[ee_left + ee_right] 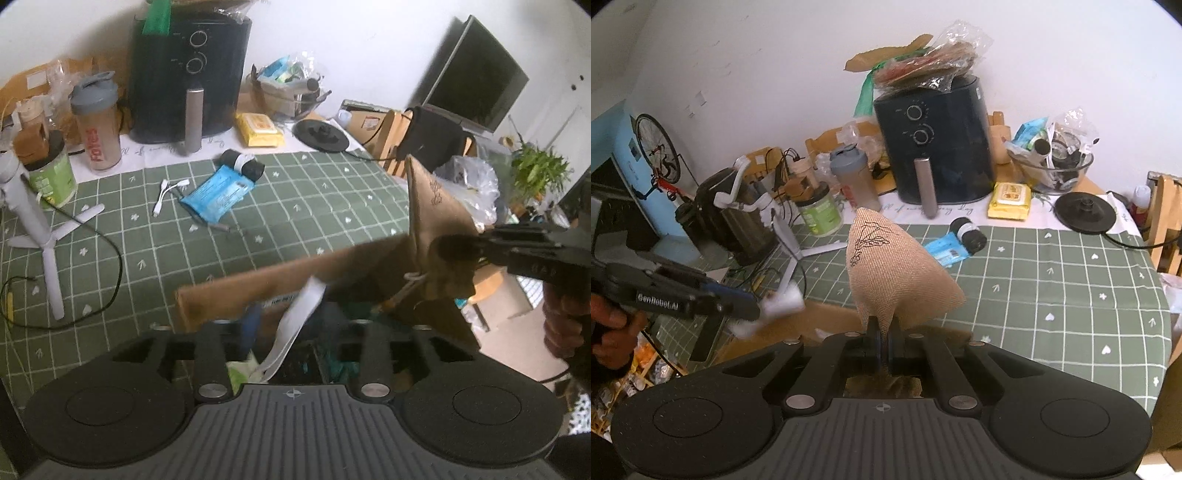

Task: Organize soft objects
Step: 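Lower the white strip and tan pouch into the cardboard box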

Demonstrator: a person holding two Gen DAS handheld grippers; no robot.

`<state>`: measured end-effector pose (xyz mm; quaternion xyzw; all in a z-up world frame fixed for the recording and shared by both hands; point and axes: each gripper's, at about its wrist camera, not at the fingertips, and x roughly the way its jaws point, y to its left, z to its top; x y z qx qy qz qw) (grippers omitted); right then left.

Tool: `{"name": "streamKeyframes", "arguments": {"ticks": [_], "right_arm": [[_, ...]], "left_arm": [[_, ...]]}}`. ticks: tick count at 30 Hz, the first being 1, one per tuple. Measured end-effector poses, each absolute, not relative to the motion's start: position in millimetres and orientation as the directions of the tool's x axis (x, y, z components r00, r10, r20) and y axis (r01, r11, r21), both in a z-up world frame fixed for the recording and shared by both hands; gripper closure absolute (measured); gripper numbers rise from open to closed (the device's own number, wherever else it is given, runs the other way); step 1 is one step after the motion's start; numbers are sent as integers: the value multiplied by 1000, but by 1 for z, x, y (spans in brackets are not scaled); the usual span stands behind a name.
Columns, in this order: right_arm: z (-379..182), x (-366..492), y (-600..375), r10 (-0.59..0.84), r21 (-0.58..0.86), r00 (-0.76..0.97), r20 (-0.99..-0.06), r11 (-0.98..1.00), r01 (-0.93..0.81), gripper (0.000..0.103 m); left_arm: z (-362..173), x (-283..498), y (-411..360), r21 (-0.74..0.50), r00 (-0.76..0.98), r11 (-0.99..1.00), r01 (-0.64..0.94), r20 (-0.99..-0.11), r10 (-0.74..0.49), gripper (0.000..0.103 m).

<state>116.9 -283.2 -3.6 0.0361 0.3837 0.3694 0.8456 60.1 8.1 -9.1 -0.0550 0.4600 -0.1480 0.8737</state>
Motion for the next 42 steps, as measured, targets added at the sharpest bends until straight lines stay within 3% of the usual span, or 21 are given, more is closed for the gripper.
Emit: {"name": "streamKeyframes", "arguments": {"ticks": [24,26,28,29,33,42], "right_arm": [[0,94,-229,712,368,284,-642,612,-700,95],[-6,99,-220,692,372,251,-676,615,-695,83],[-13,101,-213,666,355,239,-706,626,-694,23],[-15,99,-211,662,346,240,-710,624,-701,16],[-21,98,-207,649,340,222,-728,622,-706,5],[-28,97,-207,629,333,219,-746,637,-695,0]], "left_arm": [[-3,-11,43,-228,620,971,65,-754,-218,56],[-2,-16,50,-232,630,972,43,-749,-206,56],[-1,-20,54,-234,635,972,22,-747,-195,56],[-1,-22,56,-235,638,972,13,-747,-189,56],[-3,-29,61,-244,639,970,-14,-748,-179,56],[-9,-26,59,-251,625,968,-14,-758,-188,56]]}}
